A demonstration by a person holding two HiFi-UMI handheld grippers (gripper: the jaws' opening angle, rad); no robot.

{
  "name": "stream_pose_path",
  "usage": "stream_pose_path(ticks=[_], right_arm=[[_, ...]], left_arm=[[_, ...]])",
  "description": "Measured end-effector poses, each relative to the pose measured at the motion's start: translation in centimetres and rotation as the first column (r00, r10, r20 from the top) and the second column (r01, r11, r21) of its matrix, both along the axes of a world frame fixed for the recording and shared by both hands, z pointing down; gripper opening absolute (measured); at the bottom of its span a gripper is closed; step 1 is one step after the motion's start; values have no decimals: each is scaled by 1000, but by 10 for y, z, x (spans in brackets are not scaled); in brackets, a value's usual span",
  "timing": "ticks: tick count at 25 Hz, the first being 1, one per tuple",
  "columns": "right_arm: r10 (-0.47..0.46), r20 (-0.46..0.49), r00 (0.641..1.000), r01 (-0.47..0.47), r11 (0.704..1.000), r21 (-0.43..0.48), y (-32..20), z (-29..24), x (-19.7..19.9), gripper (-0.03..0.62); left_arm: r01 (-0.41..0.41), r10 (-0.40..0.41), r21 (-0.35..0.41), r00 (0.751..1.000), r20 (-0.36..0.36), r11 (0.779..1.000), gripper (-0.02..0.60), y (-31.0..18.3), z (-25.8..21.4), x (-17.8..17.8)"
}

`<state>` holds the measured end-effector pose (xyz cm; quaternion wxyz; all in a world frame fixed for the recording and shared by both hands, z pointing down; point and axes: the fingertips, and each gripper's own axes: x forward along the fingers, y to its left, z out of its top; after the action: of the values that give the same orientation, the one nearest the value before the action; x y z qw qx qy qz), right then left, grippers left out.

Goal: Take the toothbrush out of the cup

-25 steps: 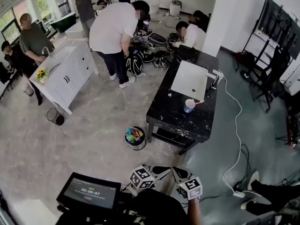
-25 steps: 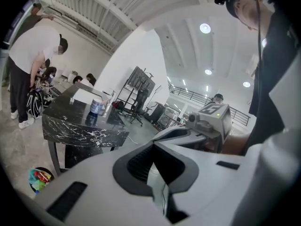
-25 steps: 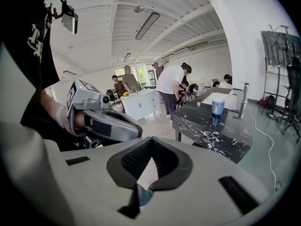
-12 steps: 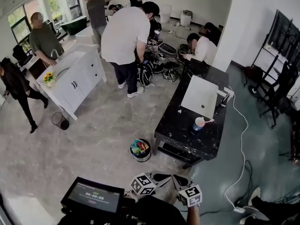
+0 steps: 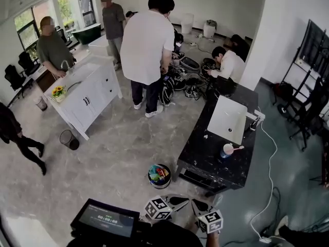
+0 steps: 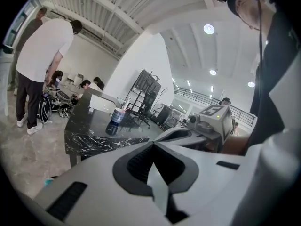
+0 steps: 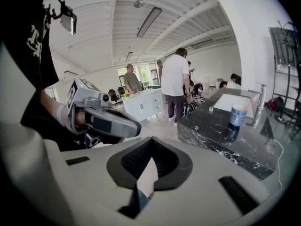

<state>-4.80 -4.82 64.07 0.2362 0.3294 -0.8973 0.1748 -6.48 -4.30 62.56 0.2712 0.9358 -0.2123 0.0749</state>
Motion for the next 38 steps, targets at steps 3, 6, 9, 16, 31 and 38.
stream_pose_path(ticks=[3, 6, 9, 16, 31, 38], right_arm=[[-15, 4, 1000, 14, 1000, 15, -10, -1, -19, -12], [-37, -13, 999, 38, 999, 26, -19, -3, -38, -11], [-41, -25, 999, 42, 999, 33, -19, -2, -46, -12], [-22, -43, 999, 22, 1000, 5, -2, 7, -34, -11], [-120, -92, 989, 119, 993, -19, -8, 6, -71, -12], [-164, -136, 977, 162, 987, -21, -22, 5, -68, -12]], left_arm=[[22, -22, 6, 1000, -3, 1000, 5, -12, -1, -17], [33, -33, 6, 999, -7, 999, 5, -23, 2, -29], [35, -35, 3, 999, -11, 999, 5, -25, 5, -32], [1, -1, -5, 999, -33, 1000, 6, -14, 7, -22], [64, -66, -31, 996, -65, 997, 5, -30, 2, -48], [77, -79, -43, 996, -49, 996, 5, -45, 5, -46]])
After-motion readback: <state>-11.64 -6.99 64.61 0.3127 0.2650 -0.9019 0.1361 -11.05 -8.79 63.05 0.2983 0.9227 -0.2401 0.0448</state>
